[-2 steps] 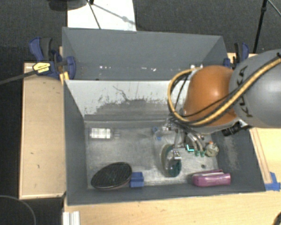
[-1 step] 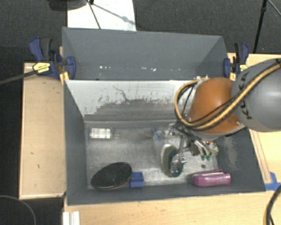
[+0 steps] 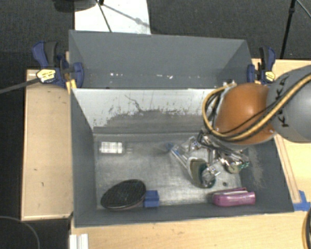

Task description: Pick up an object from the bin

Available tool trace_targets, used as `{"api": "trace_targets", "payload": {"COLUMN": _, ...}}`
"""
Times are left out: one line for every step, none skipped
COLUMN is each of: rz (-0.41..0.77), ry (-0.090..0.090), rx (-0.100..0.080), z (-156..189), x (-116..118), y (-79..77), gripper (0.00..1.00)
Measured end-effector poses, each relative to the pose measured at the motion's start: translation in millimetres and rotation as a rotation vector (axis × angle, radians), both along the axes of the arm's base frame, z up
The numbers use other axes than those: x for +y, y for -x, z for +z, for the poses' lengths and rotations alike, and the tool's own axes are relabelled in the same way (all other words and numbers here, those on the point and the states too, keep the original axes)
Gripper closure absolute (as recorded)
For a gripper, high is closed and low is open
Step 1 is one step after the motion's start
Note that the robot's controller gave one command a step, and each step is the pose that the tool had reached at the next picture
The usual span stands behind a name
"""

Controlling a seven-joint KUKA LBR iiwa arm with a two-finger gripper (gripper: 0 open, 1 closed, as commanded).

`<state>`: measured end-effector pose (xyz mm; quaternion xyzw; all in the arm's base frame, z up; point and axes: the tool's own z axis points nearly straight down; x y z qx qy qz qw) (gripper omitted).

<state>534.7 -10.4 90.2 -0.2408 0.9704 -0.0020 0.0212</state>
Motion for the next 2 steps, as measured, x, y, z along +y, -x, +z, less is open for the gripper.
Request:
{"api": "trace_targets", "payload": {"rz": -0.004, "ry": 0.000, "rx": -0.001, "z": 0.4, "x": -1.1, "y": -0.3, "gripper": 1.00}}
{"api": "trace_targets", "payload": {"rz": -0.067, "ry": -0.001, "rx": 0.000, "z": 0.4, "x": -2.0, "y": 0.2, "gripper": 1.00}}
